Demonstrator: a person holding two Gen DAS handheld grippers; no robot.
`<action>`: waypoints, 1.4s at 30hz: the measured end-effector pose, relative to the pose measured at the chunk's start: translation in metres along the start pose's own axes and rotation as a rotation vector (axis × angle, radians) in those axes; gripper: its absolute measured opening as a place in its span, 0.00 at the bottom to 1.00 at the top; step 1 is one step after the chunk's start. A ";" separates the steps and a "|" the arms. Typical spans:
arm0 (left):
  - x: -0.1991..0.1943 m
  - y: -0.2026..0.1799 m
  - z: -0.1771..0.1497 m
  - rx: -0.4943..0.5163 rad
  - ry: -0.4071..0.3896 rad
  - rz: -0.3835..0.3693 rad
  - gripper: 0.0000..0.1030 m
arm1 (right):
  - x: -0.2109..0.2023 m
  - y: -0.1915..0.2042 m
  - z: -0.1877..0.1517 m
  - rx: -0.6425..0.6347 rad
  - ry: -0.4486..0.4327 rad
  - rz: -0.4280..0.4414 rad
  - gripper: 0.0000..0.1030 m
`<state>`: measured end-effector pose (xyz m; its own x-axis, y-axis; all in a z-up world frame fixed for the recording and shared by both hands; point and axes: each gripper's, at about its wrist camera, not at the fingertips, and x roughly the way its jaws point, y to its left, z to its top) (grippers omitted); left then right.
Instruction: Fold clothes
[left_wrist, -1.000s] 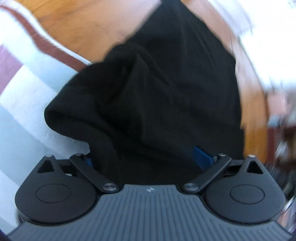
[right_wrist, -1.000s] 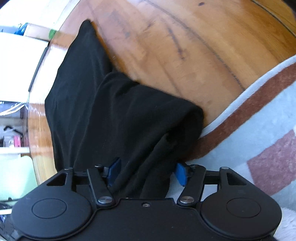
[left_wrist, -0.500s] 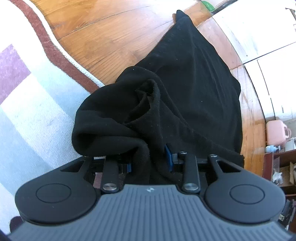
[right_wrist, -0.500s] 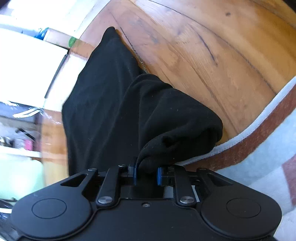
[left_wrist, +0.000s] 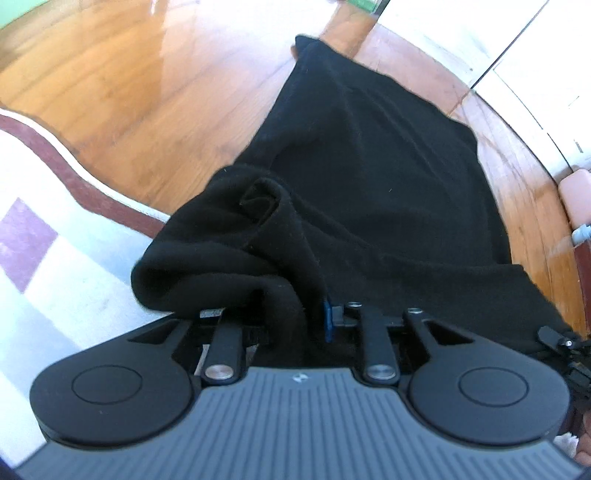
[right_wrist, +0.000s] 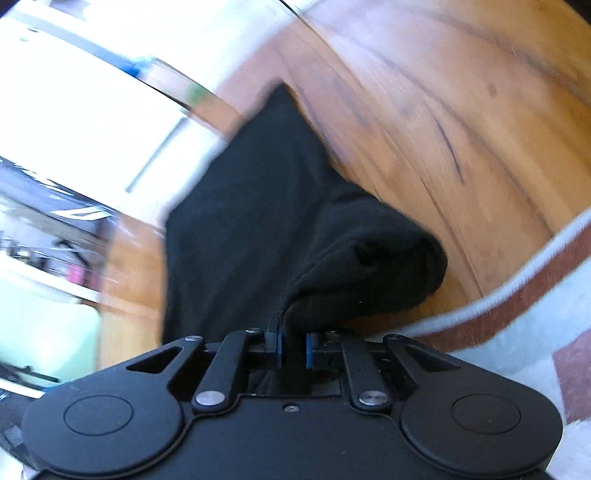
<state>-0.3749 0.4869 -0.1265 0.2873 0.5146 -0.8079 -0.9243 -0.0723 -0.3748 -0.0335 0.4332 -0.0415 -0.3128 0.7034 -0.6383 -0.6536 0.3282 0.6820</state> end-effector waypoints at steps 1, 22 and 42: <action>-0.006 0.000 0.001 -0.016 -0.009 -0.012 0.19 | -0.006 0.004 0.000 -0.025 -0.009 0.000 0.13; -0.176 0.003 -0.049 0.108 -0.056 -0.160 0.16 | -0.169 0.009 -0.054 -0.056 0.043 0.010 0.13; -0.152 -0.063 -0.086 0.532 0.091 -0.214 0.53 | -0.143 0.022 -0.035 -0.080 0.101 -0.028 0.13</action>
<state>-0.3391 0.3399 -0.0196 0.4805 0.3935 -0.7837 -0.8357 0.4764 -0.2732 -0.0274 0.3181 0.0522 -0.3585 0.6264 -0.6922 -0.7149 0.2927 0.6351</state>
